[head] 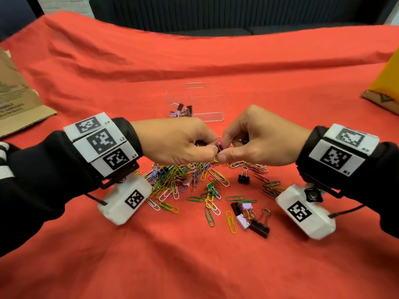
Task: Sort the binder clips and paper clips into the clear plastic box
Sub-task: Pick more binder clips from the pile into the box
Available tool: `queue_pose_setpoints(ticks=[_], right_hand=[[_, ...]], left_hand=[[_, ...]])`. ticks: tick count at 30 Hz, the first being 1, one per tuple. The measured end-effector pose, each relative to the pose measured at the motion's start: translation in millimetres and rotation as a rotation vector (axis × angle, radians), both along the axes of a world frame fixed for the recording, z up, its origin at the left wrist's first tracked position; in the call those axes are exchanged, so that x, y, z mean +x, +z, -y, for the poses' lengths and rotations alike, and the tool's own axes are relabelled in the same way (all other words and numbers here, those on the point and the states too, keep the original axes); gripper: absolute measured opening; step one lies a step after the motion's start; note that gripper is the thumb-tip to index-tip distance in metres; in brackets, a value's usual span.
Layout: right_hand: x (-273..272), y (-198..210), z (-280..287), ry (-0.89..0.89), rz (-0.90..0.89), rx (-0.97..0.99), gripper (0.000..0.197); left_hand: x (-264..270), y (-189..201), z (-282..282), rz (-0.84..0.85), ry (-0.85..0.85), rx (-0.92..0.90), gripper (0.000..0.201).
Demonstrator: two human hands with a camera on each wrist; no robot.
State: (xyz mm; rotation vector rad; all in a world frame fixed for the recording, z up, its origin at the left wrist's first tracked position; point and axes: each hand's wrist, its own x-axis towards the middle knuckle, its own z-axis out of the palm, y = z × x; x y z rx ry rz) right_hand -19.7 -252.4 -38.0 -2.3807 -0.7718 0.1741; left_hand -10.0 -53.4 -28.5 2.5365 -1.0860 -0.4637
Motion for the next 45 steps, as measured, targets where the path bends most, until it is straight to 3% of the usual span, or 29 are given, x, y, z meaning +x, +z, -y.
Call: queue_pose_setpoints(ticks=[3, 6, 10, 18, 23, 29, 34, 38, 40, 45], right_hand=[[-2, -1, -1, -0.090, 0.111, 0.000, 0.023], [-5, 0, 1, -0.110, 0.174, -0.008, 0.021], [-5, 2, 5, -0.084, 0.144, -0.012, 0.012], [-5, 0, 4, -0.067, 0.114, 0.086, 0.012], [-5, 8, 8, -0.040, 0.056, -0.033, 0.013], [-4, 8, 5, -0.013, 0.023, 0.045, 0.020], [4, 3, 8, -0.124, 0.041, 0.138, 0.024], [6, 1, 10, -0.154, 0.023, 0.219, 0.022], [5, 0, 10, -0.158, 0.001, 0.248, 0.021], [3, 0, 8, -0.158, -0.003, 0.261, 0.015]], left_hand=[[1, 0, -1, 0.003, 0.055, 0.011, 0.036], [2, -1, -2, 0.007, 0.114, 0.017, 0.038], [1, -1, -4, 0.036, 0.118, 0.005, 0.038], [-5, -3, -3, 0.010, 0.077, -0.032, 0.040], [-7, -2, -6, -0.047, 0.057, -0.107, 0.036], [-6, -4, -6, -0.165, 0.088, -0.167, 0.034], [-5, -11, -5, -0.498, 0.229, -0.382, 0.043], [-2, -9, -7, -0.601, 0.276, -0.509, 0.041], [0, -8, -8, -0.534, 0.279, -0.498, 0.042], [-4, -6, -3, -0.113, 0.158, -0.317, 0.033]])
